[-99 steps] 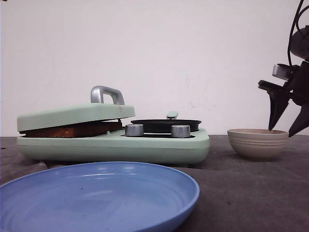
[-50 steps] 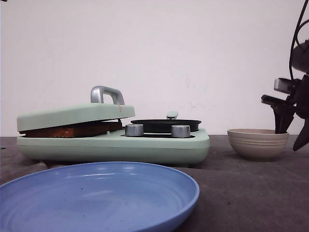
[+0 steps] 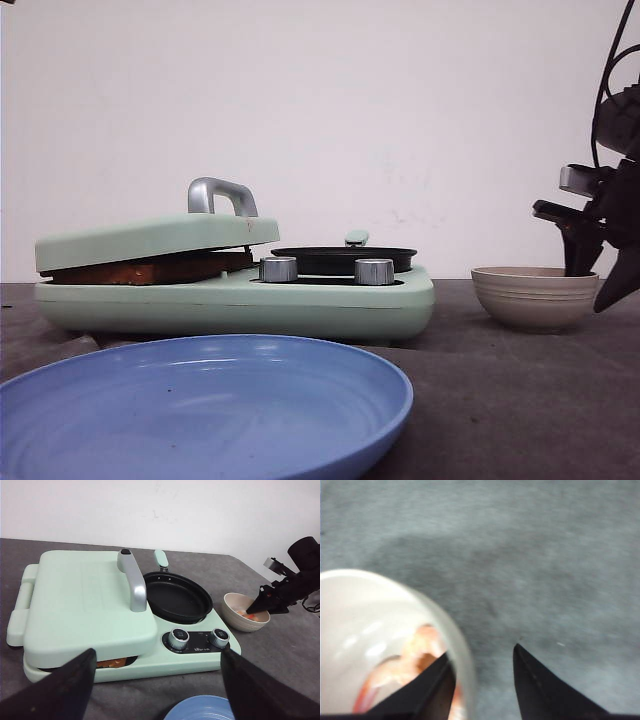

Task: Make breakfast with bread and shrimp
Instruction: 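Lower the right gripper and grasp the rim of the cream shrimp bowl, then lift the shrimp bowl with the right gripper over the frying pan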

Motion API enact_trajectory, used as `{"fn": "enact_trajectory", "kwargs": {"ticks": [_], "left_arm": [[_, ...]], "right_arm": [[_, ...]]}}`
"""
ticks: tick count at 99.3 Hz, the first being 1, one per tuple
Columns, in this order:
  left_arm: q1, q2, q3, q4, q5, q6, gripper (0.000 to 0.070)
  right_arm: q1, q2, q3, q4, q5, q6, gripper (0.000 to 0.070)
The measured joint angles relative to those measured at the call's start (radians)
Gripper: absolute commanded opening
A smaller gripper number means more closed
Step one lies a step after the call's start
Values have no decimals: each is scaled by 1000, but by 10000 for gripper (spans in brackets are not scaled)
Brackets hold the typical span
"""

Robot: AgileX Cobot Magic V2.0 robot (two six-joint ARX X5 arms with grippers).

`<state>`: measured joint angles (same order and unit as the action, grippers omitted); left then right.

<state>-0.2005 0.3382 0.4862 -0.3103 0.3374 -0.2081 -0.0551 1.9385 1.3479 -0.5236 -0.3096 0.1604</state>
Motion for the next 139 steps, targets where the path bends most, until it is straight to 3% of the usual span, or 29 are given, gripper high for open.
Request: {"fn": "enact_trajectory", "kwargs": {"ticks": [85, 92, 100, 139], "left_arm": [[0, 0, -1, 0, 0, 0, 422], [0, 0, -1, 0, 0, 0, 422], [0, 0, -1, 0, 0, 0, 422], [0, 0, -1, 0, 0, 0, 422]], "right_arm": [[36, 45, 10, 48, 22, 9, 192], [35, 46, 10, 54, 22, 12, 139], [35, 47, 10, 53, 21, 13, 0], [34, 44, 15, 58, -28, 15, 0]]}}
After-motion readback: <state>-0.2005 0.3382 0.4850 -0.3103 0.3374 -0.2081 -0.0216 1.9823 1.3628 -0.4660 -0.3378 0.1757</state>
